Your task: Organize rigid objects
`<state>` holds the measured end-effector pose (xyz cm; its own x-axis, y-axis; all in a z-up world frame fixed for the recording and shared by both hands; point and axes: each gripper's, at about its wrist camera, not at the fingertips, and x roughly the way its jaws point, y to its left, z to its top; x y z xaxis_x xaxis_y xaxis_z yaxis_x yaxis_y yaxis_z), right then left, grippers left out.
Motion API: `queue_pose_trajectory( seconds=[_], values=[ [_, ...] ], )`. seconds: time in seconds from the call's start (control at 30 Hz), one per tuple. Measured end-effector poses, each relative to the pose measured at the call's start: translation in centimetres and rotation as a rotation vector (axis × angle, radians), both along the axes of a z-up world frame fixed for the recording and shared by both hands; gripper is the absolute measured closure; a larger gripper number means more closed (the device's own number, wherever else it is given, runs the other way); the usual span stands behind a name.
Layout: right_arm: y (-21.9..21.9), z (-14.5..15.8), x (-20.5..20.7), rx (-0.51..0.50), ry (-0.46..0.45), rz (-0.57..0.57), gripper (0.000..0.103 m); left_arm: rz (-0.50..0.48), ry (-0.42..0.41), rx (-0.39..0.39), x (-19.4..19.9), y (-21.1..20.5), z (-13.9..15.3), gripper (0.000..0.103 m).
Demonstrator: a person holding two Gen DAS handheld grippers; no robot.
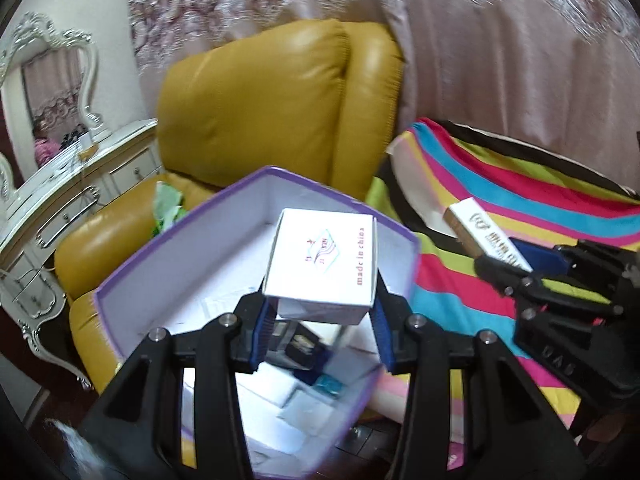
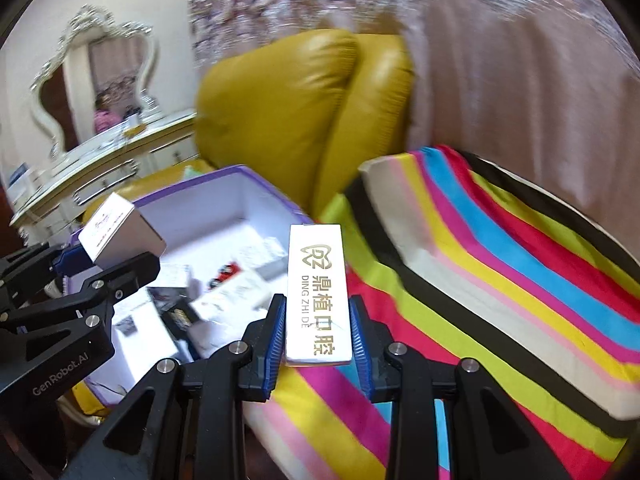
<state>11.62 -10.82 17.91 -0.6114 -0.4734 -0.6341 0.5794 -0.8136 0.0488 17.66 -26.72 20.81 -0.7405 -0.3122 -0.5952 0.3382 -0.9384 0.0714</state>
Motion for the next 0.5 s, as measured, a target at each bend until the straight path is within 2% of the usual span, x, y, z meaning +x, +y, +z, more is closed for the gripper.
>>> queue_pose_trajectory(
  seconds=[0.3,0.33,0.37,0.4,0.43,0.47,0.5],
  values=[
    [-7.4,0.3,0.3,0.036,-0.013,0.136,0.071,0.115,-0.002,-0.019,1.7,-4.2,0.3,0.056],
    [-8.2,0.2,0.2,0.043,-0.020,0.152,0.071,0.125,-0.006,-0.023,1.7,-4.6,0.3,0.054],
    [-9.0,0.2,0.2,0.047,-0.023,0.171,0.071,0.130,-0.009,-0.030,1.9,-4.9,0.3,0.044],
    [-9.4,0.2,0.4,0.045,-0.021,0.182,0.070,0.146,-0.007,-0.043,2.1,-5.1,0.4,0.041],
    [-9.8,0.2,0.5,0.050,-0.012,0.180,0.069,0.181,0.004,-0.066,2.4,-5.2,0.5,0.033],
    [-9.8,0.2,0.6,0.055,-0.007,0.178,0.067,0.206,0.010,-0.081,2.6,-5.4,0.6,0.023],
    [-10.0,0.1,0.7,0.060,-0.001,0.175,0.062,0.234,0.012,-0.100,2.9,-5.7,0.8,0.019]
  ],
)
